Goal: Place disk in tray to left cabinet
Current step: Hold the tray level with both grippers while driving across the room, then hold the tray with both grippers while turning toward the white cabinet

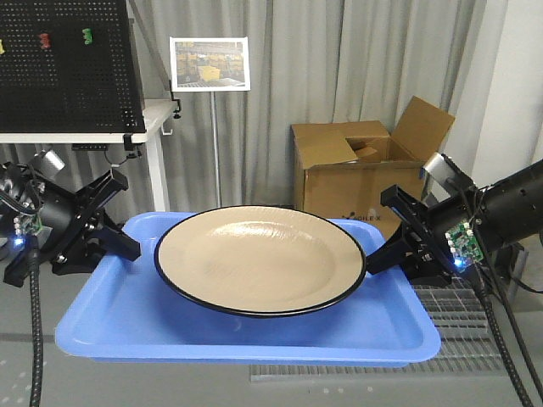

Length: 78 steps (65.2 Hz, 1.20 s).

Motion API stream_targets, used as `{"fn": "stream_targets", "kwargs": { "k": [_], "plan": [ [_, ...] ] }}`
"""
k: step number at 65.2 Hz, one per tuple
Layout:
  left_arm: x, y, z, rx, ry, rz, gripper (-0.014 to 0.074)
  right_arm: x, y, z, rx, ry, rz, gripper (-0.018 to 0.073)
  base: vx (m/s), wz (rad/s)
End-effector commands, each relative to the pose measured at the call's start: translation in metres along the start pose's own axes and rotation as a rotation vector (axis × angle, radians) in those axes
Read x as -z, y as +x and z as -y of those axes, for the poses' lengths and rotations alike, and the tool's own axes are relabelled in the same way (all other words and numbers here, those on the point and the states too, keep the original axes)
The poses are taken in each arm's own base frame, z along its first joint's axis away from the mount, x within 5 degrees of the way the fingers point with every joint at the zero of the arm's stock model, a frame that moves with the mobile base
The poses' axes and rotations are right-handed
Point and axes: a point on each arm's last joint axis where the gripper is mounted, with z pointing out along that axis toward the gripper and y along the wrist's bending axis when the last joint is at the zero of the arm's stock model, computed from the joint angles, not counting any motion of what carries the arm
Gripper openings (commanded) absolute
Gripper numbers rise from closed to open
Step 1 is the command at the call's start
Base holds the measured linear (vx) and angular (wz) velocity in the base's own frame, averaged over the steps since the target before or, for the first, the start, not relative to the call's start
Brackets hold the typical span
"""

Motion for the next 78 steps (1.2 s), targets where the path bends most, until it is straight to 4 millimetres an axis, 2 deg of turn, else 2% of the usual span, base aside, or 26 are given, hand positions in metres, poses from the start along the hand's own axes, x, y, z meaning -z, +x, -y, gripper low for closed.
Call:
{"fn": "stream_targets", "kwargs": {
  "k": [1, 41, 78],
  "plan": [
    [0.0236, 0.0154, 0.0442, 0.011, 0.235, 0.0, -0.0003, 0.0227, 0.012, -0.0478, 0.013, -0.245, 0.013, -0.0006, 0.56, 0.0],
    [0.0236, 0.0154, 0.0442, 0.011, 0.235, 0.001, -0.0003, 0.0227, 0.012, -0.0478, 0.013, -0.245, 0.013, -0.0006, 0.5, -0.06],
    [0.0236, 0.0152, 0.0442, 0.011, 0.235, 0.002, -0.0003, 0.0227, 0.012, -0.0479, 0.013, -0.245, 0.013, -0.0006, 0.36, -0.08]
  ]
}}
